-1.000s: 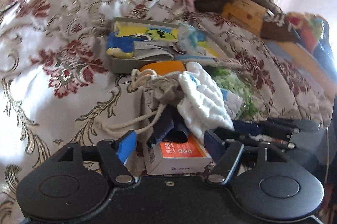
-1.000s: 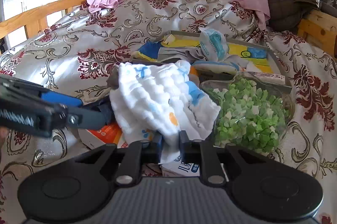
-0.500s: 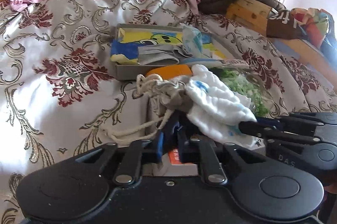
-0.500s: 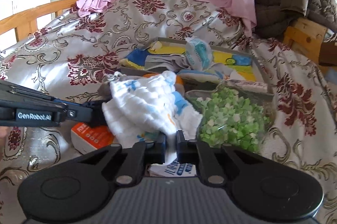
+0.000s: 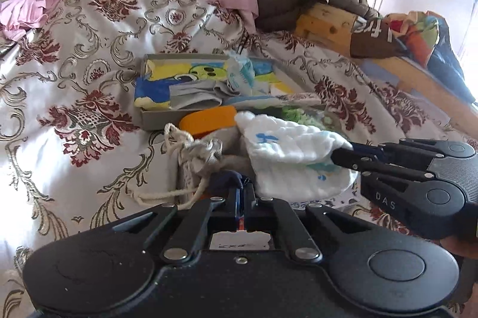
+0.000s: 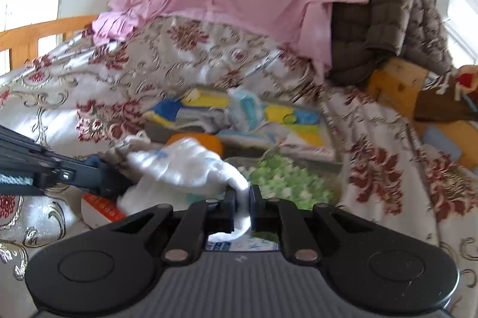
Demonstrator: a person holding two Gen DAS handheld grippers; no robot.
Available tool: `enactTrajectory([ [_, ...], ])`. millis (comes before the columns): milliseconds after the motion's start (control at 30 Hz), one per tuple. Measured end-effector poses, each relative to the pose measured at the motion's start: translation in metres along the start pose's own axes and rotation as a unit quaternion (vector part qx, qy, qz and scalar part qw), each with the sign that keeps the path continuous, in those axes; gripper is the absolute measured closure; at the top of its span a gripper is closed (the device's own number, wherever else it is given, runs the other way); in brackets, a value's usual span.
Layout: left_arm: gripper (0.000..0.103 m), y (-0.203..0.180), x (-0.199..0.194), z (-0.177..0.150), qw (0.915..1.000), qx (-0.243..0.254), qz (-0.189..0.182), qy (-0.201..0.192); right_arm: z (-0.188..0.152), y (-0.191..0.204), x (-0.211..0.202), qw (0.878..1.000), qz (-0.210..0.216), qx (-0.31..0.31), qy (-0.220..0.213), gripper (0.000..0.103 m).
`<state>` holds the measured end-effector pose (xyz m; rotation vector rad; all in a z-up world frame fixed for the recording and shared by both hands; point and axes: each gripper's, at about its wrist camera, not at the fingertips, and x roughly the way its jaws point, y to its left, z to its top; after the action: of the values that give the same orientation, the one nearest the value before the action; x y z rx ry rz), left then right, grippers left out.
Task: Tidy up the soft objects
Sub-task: 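Lift the navy cloth with the left tool while the right tool lifts the white muslin cloth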
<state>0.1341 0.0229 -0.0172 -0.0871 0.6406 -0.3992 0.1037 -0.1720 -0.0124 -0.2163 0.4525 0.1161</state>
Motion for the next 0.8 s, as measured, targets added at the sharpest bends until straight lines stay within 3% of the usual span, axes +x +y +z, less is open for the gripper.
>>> enactTrajectory([
  [300,0.102,-0.010,-0.053,0.005,0.9993,-0.011,-0.001,-0.037,-0.001,-0.028,-0.020,0.999,-0.013,0.047,-0.005,0.094],
  [533,0.102,-0.017,-0.045,-0.002,0.9994,0.011,0.032,0.004,-0.006,-0.043,-0.007,0.994,0.034,0.096,0.037,0.092],
  [700,0.102,-0.009,-0.027,-0.009,0.9988,0.007,0.034,0.034,-0.012,-0.045,0.007,0.988,0.057,0.117,0.079,0.084],
  [800,0.100,-0.005,-0.018,-0.010,0.9986,0.000,0.029,0.044,-0.016,-0.046,0.012,0.985,0.061,0.132,0.096,0.063],
])
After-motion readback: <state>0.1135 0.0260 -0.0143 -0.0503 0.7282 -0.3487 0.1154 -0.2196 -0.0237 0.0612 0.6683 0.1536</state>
